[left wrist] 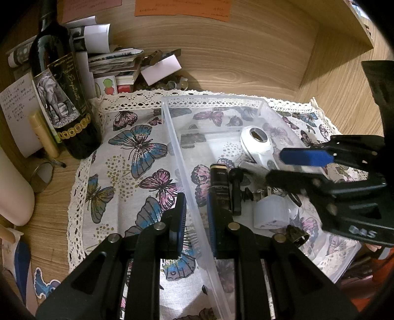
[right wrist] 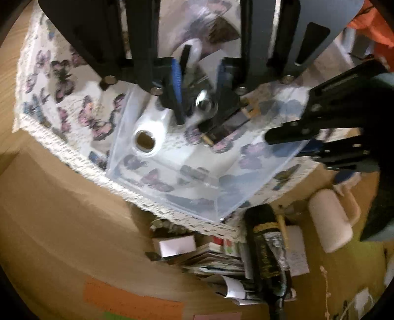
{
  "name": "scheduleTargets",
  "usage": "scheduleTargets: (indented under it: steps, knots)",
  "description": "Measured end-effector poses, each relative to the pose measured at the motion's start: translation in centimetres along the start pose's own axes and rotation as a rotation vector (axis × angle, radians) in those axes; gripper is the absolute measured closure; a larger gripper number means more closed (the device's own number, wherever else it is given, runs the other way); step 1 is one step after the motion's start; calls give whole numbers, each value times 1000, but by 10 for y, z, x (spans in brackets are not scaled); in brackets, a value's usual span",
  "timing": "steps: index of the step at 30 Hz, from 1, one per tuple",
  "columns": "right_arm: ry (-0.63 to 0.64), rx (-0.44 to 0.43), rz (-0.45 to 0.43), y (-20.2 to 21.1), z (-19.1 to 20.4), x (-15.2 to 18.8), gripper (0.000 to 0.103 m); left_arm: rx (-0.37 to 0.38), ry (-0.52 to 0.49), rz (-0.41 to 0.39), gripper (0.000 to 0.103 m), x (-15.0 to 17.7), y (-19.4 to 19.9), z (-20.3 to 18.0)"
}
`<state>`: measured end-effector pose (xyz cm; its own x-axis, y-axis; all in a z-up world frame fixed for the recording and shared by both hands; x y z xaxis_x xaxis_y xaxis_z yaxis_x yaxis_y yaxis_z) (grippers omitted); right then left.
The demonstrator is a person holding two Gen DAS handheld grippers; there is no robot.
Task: Organize rigid objects
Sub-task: 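Lower the silver cylinder into the tray and open the right gripper, then grasp the small black plug piece on the cloth with the right gripper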
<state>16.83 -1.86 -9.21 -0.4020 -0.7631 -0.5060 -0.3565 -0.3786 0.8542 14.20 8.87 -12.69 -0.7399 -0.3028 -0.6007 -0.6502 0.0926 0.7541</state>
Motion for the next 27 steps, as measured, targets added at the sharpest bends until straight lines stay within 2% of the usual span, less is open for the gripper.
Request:
scheduleTargets:
  steps: [2, 3, 7, 13, 15, 21, 27]
  knots:
    - [-14, -9, -14, 6, 0, 1, 59, -1, 0, -1, 86, 0, 0, 0]
    - [-17, 2, -25, 10, -1, 1, 58, -1, 0, -1, 86, 0, 0, 0]
    - [-40, 19, -60, 26, -7, 2, 57, -3, -1, -1, 86, -1, 0, 1]
    - [-116, 112, -85, 47, -40, 12, 56, -4, -4, -3, 86, -1, 0, 1]
    - [-144, 145, -83, 50, -53, 17, 50, -4, -3, -3, 86, -1, 0, 1]
    - [-261, 220, -32, 40, -99, 42, 48, -4, -4, -3, 86, -1, 0, 1]
    - [-343, 196, 62, 9, -118, 73, 48, -6, -4, -2, 86, -1, 0, 1]
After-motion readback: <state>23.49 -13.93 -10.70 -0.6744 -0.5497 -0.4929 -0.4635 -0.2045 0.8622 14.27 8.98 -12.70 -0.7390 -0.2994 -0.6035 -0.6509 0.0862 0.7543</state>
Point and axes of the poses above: each gripper's, at about its wrist camera, not at the fingertips, and y roughly against the way its jaws point, z to its left, x to its underside, the point moved 4 cm from there along -y, roughly the way its jaws point, and after that the axes turned 14 degrees about y, right-handed, at the moved point
